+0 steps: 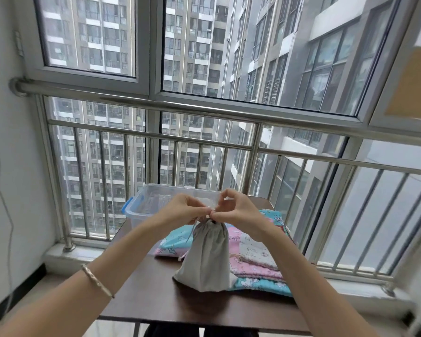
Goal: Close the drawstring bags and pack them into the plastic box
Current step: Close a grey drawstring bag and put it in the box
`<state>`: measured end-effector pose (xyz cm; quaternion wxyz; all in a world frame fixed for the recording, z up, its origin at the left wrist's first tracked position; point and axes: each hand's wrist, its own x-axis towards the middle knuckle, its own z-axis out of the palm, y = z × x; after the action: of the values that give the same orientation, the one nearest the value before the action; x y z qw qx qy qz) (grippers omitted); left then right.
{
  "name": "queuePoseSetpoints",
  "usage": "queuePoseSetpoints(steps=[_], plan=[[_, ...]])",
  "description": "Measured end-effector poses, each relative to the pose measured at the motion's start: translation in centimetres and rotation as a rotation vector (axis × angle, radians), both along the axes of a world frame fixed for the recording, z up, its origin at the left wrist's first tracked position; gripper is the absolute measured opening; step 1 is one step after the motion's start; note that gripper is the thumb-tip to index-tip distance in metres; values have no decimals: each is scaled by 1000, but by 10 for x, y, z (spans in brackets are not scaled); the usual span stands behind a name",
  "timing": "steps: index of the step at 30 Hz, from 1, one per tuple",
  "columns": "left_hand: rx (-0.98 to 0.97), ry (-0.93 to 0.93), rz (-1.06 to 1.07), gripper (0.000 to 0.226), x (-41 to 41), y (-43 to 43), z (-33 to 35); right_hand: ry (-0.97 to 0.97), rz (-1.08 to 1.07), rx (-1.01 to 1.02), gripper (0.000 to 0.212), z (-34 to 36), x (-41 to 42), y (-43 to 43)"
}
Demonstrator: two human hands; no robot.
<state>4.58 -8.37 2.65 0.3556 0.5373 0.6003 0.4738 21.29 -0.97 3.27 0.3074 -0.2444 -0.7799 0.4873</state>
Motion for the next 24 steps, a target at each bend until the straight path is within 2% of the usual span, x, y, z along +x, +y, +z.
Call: queuePoseSetpoints(steps=[5,8,10,14,16,18,22,24], plan=[[78,227,46,11,-1,4,-1,-56,-226,455,16,-8,-6,0],[64,309,28,11,0,7,1,-100,-238,666,17,-11,-8,0],[36,324,-1,15,-2,9,4,-145,-211,745,17,-10,-9,1],[-2,348,-40,38,-2,8,9,-214,-184,769,12,-6,-7,2],[-2,381,-63,34,-1,7,12,-223,-188,691,10,-5,-7,3],[11,434,-75,27,0,6,15,-208,-190,516,11,-6,-8,6],[92,539,-53,16,0,6,17,-103,-133,33,42,-12,-10,10],[123,555,-37,12,2,5,17,-38,-65,-202,26,-13,-10,10]])
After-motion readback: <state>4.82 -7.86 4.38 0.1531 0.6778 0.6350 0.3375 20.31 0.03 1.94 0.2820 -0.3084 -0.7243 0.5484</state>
